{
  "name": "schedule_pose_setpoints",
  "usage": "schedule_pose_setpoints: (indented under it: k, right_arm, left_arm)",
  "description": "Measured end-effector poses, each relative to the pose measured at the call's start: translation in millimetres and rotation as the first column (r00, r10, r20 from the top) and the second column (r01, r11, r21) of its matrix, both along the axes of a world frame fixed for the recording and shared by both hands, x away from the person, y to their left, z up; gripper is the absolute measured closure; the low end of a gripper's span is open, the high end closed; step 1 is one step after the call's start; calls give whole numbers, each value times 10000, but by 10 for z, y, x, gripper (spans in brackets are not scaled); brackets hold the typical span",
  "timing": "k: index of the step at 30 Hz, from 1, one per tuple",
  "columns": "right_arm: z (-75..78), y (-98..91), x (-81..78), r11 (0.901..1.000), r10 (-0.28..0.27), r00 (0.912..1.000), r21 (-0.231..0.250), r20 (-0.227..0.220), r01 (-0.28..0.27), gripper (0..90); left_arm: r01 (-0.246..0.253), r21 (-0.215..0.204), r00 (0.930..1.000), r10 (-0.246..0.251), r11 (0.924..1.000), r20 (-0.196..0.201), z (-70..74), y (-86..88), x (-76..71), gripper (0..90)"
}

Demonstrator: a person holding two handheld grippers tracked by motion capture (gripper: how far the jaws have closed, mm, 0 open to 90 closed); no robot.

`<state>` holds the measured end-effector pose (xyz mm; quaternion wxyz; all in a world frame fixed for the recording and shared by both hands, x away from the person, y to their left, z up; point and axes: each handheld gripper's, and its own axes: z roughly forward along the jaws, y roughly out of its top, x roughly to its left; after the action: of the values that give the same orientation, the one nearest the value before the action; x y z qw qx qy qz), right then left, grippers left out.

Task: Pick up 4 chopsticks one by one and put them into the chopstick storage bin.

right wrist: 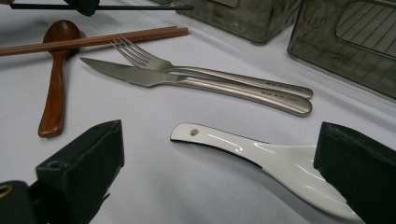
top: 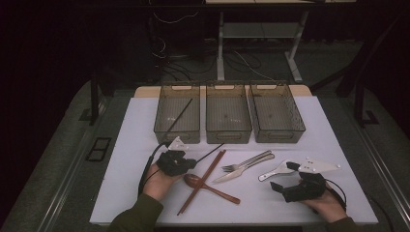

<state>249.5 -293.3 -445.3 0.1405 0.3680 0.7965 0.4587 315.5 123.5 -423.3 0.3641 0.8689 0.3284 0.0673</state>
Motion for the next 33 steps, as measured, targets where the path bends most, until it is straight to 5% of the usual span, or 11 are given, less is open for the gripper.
schedule_pose_setpoints:
  k: [10,33]
  right_arm:
    - [2,-5,-1,10000,10,10000,9,-4,-10,14]
    - [-7,8,4,10000,31,10000,-25,-62,-31,14]
  left_arm:
    - [392,-449,9989,-380,9982,268,128,121,-4,849]
    - [208,-1281,9978,-125,9915,651,372,321,38,848]
